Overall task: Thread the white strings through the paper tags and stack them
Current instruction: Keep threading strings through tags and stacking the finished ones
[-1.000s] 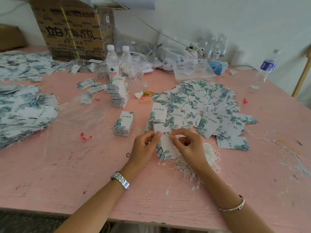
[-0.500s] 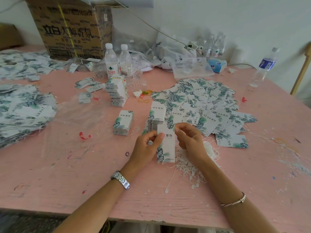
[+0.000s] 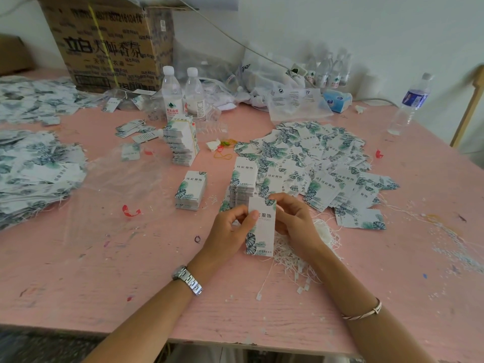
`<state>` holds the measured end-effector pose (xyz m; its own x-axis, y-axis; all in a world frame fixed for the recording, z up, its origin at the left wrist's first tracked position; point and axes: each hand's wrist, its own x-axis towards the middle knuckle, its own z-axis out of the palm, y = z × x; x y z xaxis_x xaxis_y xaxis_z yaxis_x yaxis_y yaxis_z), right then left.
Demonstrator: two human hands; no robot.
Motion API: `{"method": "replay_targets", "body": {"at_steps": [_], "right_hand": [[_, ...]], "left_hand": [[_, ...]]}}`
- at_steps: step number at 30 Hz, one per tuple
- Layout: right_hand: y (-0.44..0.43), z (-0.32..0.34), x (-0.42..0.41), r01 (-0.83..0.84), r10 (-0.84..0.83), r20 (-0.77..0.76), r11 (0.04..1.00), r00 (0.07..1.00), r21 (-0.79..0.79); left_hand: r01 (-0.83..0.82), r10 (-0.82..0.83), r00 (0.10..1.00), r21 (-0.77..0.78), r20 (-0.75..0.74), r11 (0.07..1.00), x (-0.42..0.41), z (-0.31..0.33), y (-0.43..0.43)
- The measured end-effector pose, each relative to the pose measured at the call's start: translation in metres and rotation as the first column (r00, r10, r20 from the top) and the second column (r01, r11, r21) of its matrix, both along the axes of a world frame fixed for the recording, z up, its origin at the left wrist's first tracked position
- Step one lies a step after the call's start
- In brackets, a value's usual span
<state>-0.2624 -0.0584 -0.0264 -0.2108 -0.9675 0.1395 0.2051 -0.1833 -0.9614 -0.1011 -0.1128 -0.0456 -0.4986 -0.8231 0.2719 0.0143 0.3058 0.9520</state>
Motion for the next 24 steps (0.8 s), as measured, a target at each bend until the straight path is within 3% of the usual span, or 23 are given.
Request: {"method": "replay_targets", "body": {"at_steps": [15,24], "right_hand": [[-0.0005,0.0004,-0.0023,-0.047,0.039,0.102,0.996,0.994,0.080],[-0.0007,0.0006,-0.0023,-0.071,0.063,0.085,0.993,0.994,0.096]], "left_hand": [[0.042,-0.043,0.998,0.015,0.038,0.999,0.0017,0.0016,0.0019],[0.022,-0.022,0.999,0.030,0.029,0.999,0.0036,0.0050,0.0038]]}}
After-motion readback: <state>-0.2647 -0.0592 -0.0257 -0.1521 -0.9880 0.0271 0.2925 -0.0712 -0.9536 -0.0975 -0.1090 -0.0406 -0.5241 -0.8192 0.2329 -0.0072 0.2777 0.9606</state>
